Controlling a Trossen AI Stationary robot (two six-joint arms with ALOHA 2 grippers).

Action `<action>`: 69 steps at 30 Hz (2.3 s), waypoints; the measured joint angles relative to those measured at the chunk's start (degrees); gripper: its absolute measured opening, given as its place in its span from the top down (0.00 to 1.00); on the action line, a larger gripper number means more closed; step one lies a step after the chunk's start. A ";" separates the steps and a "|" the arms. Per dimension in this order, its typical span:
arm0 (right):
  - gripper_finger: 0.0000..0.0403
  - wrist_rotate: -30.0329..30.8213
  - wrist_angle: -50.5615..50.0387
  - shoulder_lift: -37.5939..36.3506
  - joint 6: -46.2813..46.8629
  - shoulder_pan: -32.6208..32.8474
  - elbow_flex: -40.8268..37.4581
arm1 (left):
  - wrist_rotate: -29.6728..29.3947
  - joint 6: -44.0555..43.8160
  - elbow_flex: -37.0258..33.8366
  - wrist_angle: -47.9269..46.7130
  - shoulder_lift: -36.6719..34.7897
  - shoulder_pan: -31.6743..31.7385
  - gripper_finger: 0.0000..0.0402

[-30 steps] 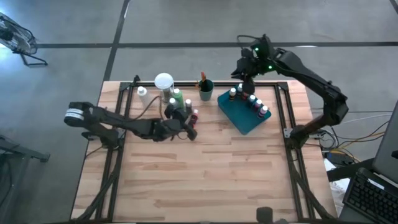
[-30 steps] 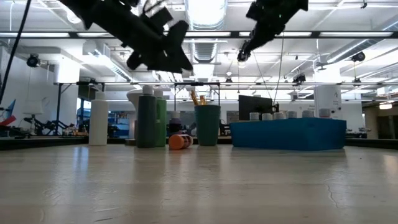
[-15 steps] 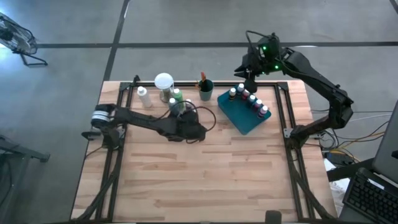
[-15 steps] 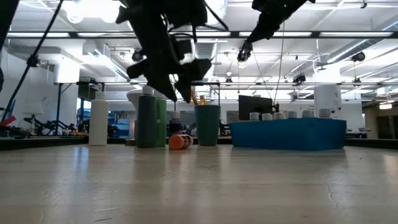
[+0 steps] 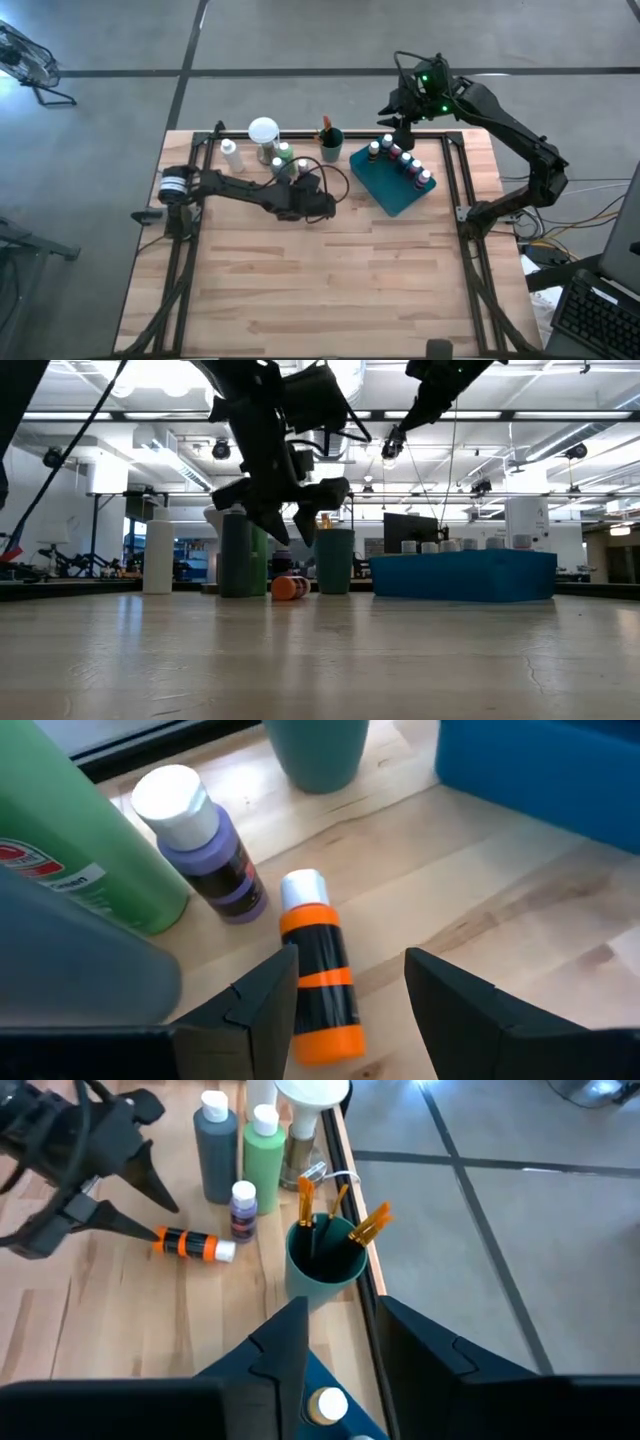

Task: Pick & Place Paint Supplies
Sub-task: Put the orange paint bottle into the blue bin

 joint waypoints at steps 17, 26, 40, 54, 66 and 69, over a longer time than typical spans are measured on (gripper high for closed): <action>0.70 -0.01 0.00 0.02 -0.20 0.00 0.00 | 3.87 1.54 -0.20 0.85 4.86 2.00 0.36; 0.78 -0.04 -1.40 0.02 -0.21 0.00 0.00 | 8.03 0.94 -0.27 1.39 7.99 4.11 0.36; 0.88 -0.04 -2.48 0.02 -0.19 0.00 0.00 | 8.66 0.11 -0.18 1.85 9.44 4.50 0.41; 0.89 -0.04 -2.97 0.02 -0.19 0.00 0.00 | 10.17 2.41 -0.14 1.71 9.46 3.58 0.68; 0.81 -0.08 -6.19 0.02 -0.37 0.02 0.00 | 8.39 11.90 -0.40 1.71 6.84 -0.92 0.69; 0.80 -0.17 -7.13 0.02 -0.19 0.03 0.00 | 6.23 13.58 -0.40 2.23 6.36 -2.34 0.69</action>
